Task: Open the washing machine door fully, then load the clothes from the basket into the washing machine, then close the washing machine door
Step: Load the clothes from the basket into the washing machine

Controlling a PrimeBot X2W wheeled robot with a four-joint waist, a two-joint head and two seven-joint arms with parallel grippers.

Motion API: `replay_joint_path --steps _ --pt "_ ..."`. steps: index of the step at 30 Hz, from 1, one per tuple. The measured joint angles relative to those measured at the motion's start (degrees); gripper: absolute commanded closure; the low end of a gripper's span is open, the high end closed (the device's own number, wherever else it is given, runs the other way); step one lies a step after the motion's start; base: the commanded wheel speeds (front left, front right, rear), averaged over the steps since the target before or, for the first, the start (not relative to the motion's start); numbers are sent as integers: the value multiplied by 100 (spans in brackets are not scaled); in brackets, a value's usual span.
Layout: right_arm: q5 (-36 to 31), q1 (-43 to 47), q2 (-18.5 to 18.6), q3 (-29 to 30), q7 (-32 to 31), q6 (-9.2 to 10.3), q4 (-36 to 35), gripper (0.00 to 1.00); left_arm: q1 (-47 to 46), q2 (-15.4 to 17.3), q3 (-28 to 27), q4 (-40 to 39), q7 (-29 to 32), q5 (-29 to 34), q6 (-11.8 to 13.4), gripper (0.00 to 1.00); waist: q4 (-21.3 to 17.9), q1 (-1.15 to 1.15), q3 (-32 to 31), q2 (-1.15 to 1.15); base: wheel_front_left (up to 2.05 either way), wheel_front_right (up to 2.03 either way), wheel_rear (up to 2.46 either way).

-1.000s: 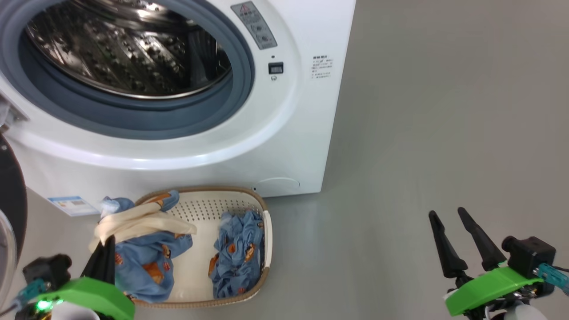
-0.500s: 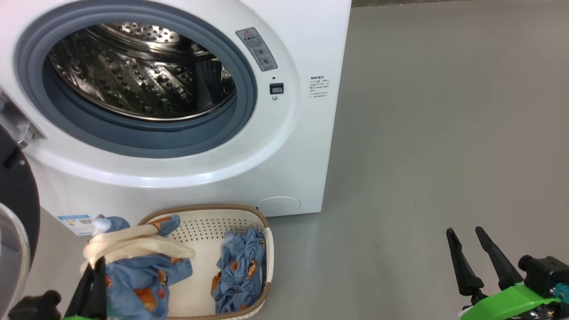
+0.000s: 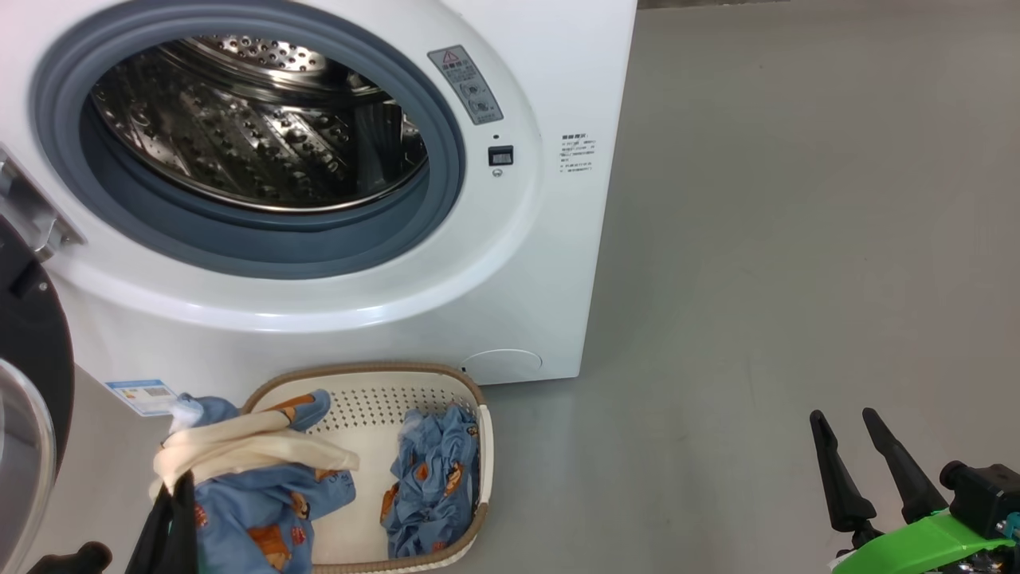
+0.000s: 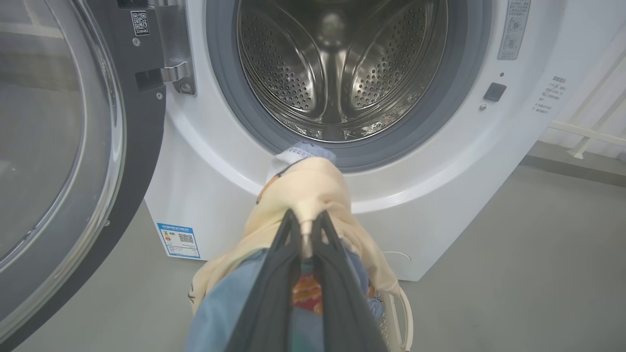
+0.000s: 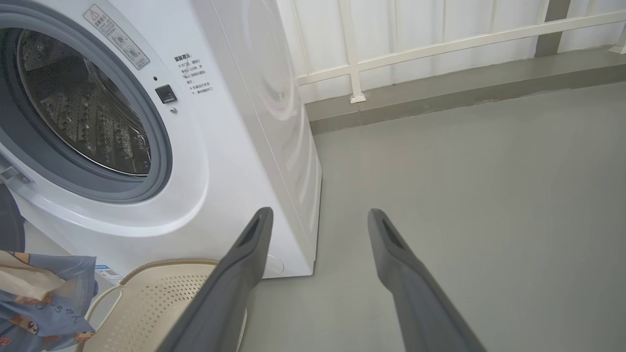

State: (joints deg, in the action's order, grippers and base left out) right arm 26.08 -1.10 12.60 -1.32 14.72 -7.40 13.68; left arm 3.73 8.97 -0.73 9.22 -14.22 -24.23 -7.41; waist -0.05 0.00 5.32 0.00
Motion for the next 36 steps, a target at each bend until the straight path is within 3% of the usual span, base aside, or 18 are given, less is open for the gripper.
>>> replay_joint_path --steps 10,24,30,36 --pt "0 -4 -63 13 0 0 -49 0 -210 12 15 -5 0 -27 0 100 -42 0 192 0 0 0 0" --pt "-21 -317 -202 -9 0 0 -123 0 -2039 268 -115 -24 -41 -27 0 100 -162 0 733 0 0 0 0" --pt "-27 -525 -318 -19 0 0 -144 0 -3137 414 -166 431 -42 -22 0 100 -292 0 1009 0 0 0 0" --pt "-29 -767 -433 -85 0 0 -191 0 -4086 578 57 1538 -42 74 0 100 -483 0 1302 0 0 0 0"
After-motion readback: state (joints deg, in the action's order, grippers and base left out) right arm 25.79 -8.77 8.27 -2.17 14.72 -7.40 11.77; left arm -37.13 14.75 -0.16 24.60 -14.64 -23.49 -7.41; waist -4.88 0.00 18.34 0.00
